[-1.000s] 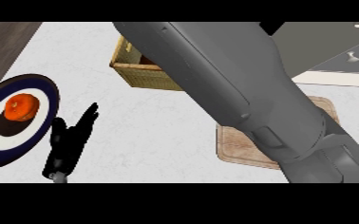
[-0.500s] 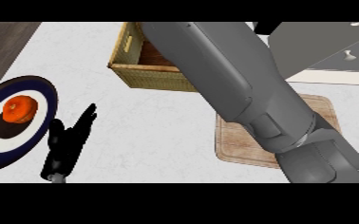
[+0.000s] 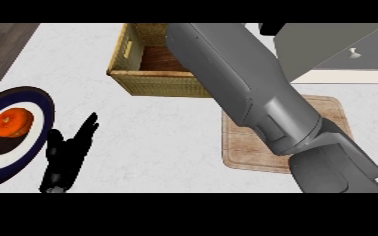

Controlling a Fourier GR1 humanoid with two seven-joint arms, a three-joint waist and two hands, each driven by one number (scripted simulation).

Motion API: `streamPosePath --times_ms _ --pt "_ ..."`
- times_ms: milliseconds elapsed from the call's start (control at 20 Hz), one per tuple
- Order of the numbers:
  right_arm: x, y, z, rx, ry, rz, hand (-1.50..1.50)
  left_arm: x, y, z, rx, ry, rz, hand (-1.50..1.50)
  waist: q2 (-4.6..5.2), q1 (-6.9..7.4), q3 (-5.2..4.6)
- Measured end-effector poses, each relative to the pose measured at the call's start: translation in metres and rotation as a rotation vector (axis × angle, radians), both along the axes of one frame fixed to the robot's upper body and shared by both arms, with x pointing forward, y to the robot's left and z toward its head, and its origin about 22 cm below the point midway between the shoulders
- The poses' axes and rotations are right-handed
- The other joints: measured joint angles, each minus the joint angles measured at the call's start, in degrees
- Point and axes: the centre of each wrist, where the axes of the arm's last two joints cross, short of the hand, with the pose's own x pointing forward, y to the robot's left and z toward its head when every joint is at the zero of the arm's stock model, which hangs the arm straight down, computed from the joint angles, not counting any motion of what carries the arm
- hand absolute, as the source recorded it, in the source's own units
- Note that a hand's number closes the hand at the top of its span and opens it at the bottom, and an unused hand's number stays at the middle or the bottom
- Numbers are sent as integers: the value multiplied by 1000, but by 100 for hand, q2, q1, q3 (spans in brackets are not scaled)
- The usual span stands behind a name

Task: Pick the cupcake from the cutting board and place it in the basket

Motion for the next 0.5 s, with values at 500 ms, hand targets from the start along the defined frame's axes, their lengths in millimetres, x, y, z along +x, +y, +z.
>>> streamPosePath --times_ms 500 --pt "-6 2 9 -17 -63 28 -150 -8 1 -3 -8 7 31 0 -45 -167 21"
